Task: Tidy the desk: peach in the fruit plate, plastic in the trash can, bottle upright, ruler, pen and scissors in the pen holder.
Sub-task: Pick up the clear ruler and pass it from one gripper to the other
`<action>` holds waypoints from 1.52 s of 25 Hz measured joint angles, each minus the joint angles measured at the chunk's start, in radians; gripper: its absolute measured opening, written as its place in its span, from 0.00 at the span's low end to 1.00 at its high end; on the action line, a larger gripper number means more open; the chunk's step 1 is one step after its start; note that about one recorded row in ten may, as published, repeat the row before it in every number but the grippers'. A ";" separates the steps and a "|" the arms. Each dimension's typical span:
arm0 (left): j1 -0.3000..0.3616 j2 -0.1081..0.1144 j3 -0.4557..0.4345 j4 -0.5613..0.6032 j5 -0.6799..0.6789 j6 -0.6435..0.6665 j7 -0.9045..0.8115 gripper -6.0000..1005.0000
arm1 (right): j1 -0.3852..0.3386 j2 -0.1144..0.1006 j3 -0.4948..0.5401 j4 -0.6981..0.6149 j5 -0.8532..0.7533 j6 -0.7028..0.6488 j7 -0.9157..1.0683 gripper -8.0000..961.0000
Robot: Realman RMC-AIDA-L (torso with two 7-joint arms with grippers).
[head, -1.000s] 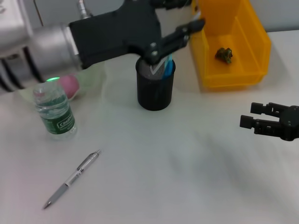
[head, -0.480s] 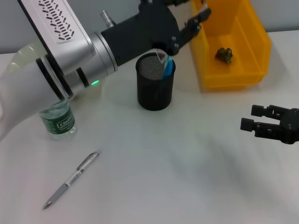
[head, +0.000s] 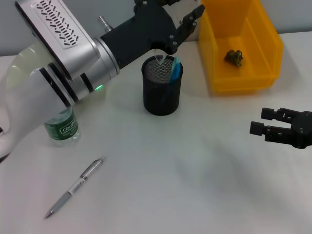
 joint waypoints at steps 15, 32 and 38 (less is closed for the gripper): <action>0.008 0.000 0.026 -0.095 -0.070 0.031 0.000 0.39 | 0.038 0.001 0.000 0.039 0.002 0.005 -0.012 0.83; 0.008 0.000 0.048 -0.122 -0.136 0.096 0.008 0.39 | 0.113 0.003 -0.009 0.102 0.001 0.011 -0.025 0.82; 0.079 0.013 0.036 -0.101 -0.133 0.219 -0.091 0.39 | 0.092 -0.007 0.025 0.088 0.000 -0.026 -0.090 0.82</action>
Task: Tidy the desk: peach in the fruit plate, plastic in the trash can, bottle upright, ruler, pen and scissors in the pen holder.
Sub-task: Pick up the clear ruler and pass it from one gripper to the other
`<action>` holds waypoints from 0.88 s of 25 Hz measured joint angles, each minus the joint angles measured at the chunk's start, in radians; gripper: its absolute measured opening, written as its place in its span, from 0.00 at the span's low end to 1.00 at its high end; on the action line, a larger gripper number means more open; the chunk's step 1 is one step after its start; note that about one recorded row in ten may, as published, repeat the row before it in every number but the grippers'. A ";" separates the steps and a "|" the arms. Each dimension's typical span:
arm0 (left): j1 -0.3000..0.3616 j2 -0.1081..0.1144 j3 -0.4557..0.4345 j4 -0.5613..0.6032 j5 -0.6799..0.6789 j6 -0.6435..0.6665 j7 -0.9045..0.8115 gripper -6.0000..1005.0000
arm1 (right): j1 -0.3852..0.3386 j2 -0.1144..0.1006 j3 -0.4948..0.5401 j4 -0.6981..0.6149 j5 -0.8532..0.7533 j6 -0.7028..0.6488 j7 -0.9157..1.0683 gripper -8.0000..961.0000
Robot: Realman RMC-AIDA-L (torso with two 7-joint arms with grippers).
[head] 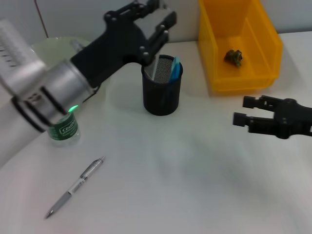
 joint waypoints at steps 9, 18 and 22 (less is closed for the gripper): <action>0.086 0.035 -0.090 0.013 0.131 0.127 -0.192 0.39 | 0.006 -0.133 0.307 0.014 0.001 -0.349 -0.060 0.81; 0.145 0.030 -0.138 0.013 0.277 0.309 -0.349 0.39 | 0.018 -0.144 0.227 -0.004 -0.028 -0.456 -0.131 0.80; 0.148 0.030 -0.138 0.008 0.324 0.366 -0.364 0.39 | 0.029 -0.144 0.199 -0.010 -0.036 -0.456 -0.141 0.80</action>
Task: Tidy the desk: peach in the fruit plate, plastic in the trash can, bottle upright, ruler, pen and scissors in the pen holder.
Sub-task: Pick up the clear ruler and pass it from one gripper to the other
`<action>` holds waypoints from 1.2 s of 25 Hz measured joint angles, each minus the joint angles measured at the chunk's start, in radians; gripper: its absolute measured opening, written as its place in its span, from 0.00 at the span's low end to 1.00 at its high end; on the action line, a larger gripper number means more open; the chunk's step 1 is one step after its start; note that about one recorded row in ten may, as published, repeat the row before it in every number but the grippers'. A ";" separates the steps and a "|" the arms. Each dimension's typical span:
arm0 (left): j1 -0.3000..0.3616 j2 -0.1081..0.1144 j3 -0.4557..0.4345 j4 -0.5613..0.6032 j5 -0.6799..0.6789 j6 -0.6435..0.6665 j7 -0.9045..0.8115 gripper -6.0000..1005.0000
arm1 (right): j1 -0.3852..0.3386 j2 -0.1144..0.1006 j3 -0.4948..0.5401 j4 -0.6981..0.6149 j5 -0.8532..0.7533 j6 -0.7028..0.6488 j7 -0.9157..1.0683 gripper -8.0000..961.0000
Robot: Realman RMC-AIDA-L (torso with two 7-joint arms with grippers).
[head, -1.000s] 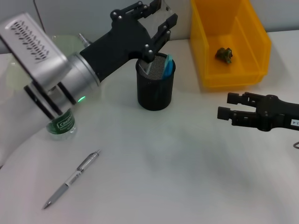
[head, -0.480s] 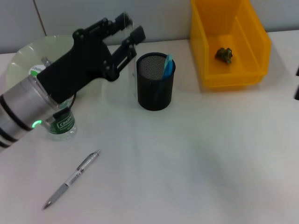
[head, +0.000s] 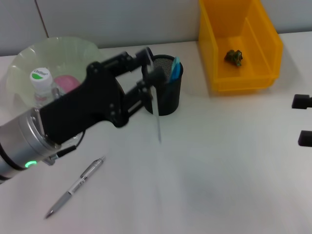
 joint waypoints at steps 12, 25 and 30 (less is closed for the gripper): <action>-0.020 -0.022 -0.001 -0.017 0.086 -0.010 -0.026 0.39 | 0.076 0.105 -0.054 -0.042 -0.039 0.112 -0.095 0.80; -0.014 -0.026 -0.003 -0.019 0.088 -0.010 -0.007 0.39 | 0.161 0.151 -0.172 0.000 -0.047 0.215 -0.116 0.79; -0.013 -0.026 -0.003 -0.021 0.088 -0.010 -0.006 0.39 | 0.183 0.152 -0.185 0.010 -0.044 0.218 -0.115 0.79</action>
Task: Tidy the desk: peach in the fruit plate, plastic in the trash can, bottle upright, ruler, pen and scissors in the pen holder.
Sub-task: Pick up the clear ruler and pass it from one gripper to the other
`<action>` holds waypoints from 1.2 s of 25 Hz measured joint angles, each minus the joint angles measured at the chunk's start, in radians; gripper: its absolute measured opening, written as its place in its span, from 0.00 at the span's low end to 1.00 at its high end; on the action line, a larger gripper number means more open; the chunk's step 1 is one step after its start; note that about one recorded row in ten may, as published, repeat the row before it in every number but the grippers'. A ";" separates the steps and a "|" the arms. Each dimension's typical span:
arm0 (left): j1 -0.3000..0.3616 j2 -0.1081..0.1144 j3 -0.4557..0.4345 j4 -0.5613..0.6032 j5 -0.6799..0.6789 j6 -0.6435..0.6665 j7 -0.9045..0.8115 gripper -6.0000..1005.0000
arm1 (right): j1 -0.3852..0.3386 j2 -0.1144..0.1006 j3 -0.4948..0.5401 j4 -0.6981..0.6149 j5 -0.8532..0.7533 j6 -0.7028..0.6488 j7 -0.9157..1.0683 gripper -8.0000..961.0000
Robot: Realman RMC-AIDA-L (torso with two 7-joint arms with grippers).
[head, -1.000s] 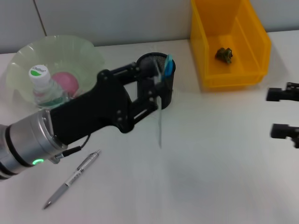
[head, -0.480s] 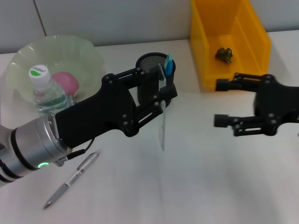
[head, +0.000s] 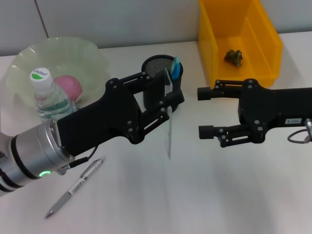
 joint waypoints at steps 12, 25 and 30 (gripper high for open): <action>0.004 0.000 0.010 0.000 0.000 0.007 0.000 0.39 | 0.063 0.001 -0.045 0.055 0.001 0.053 -0.006 0.78; 0.002 0.000 0.011 0.000 0.000 0.008 0.001 0.39 | 0.090 0.004 -0.102 0.071 0.020 0.078 0.000 0.77; 0.002 0.000 0.011 0.000 0.000 0.009 0.001 0.39 | 0.102 0.004 -0.117 0.092 0.027 0.089 -0.001 0.77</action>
